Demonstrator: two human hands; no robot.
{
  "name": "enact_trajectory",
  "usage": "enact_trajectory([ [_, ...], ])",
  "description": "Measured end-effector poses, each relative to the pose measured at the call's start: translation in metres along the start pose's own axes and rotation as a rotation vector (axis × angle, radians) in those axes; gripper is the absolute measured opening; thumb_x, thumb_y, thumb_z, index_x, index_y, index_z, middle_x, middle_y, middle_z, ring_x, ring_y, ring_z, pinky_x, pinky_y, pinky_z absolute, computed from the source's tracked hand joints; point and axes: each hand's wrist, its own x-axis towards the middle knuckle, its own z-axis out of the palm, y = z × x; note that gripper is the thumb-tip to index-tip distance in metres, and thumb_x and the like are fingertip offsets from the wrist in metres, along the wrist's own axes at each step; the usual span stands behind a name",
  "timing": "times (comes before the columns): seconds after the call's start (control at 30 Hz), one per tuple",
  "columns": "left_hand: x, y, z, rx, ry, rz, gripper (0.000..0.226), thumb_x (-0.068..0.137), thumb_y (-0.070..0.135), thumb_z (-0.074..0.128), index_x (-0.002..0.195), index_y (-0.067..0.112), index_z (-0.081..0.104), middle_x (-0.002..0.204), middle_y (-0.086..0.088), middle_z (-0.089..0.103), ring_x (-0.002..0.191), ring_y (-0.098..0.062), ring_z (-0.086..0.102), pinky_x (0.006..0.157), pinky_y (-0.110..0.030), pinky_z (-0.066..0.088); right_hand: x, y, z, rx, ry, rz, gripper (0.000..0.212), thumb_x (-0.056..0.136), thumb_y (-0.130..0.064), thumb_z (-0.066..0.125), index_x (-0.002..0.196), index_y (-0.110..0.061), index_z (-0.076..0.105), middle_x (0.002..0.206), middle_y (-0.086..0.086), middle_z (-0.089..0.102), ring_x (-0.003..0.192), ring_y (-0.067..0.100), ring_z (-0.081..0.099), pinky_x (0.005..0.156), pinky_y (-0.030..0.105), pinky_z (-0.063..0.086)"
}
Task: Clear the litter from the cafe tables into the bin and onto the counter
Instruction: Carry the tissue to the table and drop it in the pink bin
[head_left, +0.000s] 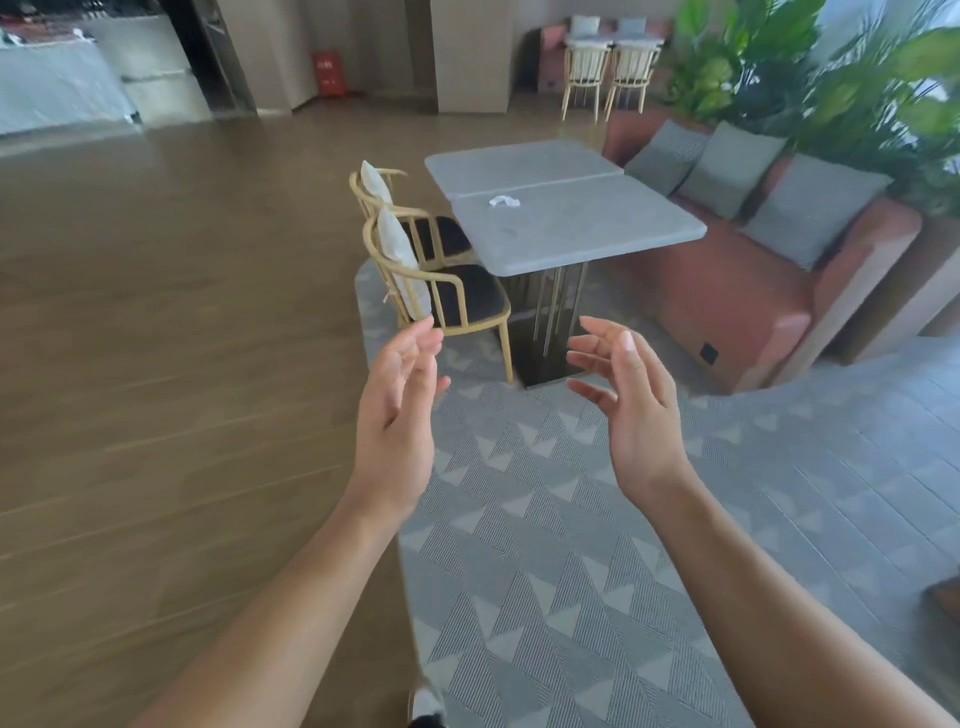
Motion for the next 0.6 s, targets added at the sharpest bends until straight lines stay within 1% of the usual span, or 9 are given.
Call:
enact_trajectory([
  [0.13, 0.077, -0.042, 0.007, 0.009, -0.008, 0.002, 0.057, 0.1, 0.054, 0.047, 0.147, 0.024, 0.052, 0.146, 0.002, 0.061, 0.139, -0.008, 0.056, 0.111, -0.038, 0.053, 0.08, 0.031, 0.011, -0.029, 0.018, 0.006, 0.041, 0.095, -0.062, 0.045, 0.113, -0.043, 0.076, 0.114, -0.007, 0.075, 0.115, 0.016, 0.07, 0.096, 0.04, 0.059],
  [0.23, 0.146, -0.078, 0.006, -0.008, -0.009, 0.001, 0.059, 0.099, 0.056, 0.047, 0.148, 0.023, 0.052, 0.146, 0.003, 0.061, 0.138, -0.007, 0.056, 0.111, -0.038, 0.053, 0.148, 0.057, 0.028, -0.036, 0.033, 0.004, 0.041, 0.094, -0.062, 0.047, 0.113, -0.042, 0.076, 0.114, -0.006, 0.075, 0.115, 0.016, 0.07, 0.094, 0.037, 0.059],
  [0.37, 0.244, -0.116, 0.0, -0.029, -0.046, -0.028, 0.052, 0.1, 0.055, 0.048, 0.144, 0.029, 0.053, 0.146, 0.006, 0.061, 0.139, -0.005, 0.056, 0.115, -0.038, 0.051, 0.244, 0.083, 0.056, -0.036, 0.067, 0.015, 0.044, 0.096, -0.061, 0.048, 0.117, -0.035, 0.075, 0.113, -0.005, 0.075, 0.114, 0.016, 0.07, 0.092, 0.037, 0.06],
  [0.47, 0.318, -0.14, -0.002, -0.009, -0.035, -0.016, 0.057, 0.1, 0.057, 0.048, 0.147, 0.025, 0.055, 0.144, 0.008, 0.063, 0.136, -0.006, 0.058, 0.114, -0.04, 0.052, 0.315, 0.095, 0.076, -0.029, 0.095, 0.0, 0.041, 0.099, -0.059, 0.049, 0.119, -0.036, 0.076, 0.114, -0.003, 0.076, 0.113, 0.016, 0.071, 0.09, 0.034, 0.059],
  [0.53, 0.36, -0.153, 0.004, -0.012, -0.046, -0.042, 0.054, 0.1, 0.058, 0.049, 0.145, 0.029, 0.056, 0.141, 0.012, 0.064, 0.134, -0.005, 0.06, 0.112, -0.041, 0.053, 0.353, 0.105, 0.085, -0.037, 0.098, 0.011, 0.04, 0.099, -0.06, 0.049, 0.119, -0.037, 0.075, 0.115, -0.003, 0.076, 0.114, 0.018, 0.071, 0.091, 0.035, 0.059],
  [0.6, 0.392, -0.167, 0.011, -0.01, -0.075, -0.055, 0.047, 0.101, 0.058, 0.049, 0.142, 0.036, 0.056, 0.141, 0.015, 0.064, 0.134, -0.004, 0.059, 0.112, -0.038, 0.053, 0.384, 0.117, 0.088, -0.037, 0.097, 0.021, 0.039, 0.099, -0.06, 0.048, 0.118, -0.038, 0.075, 0.115, -0.003, 0.075, 0.115, 0.018, 0.07, 0.093, 0.036, 0.058],
])
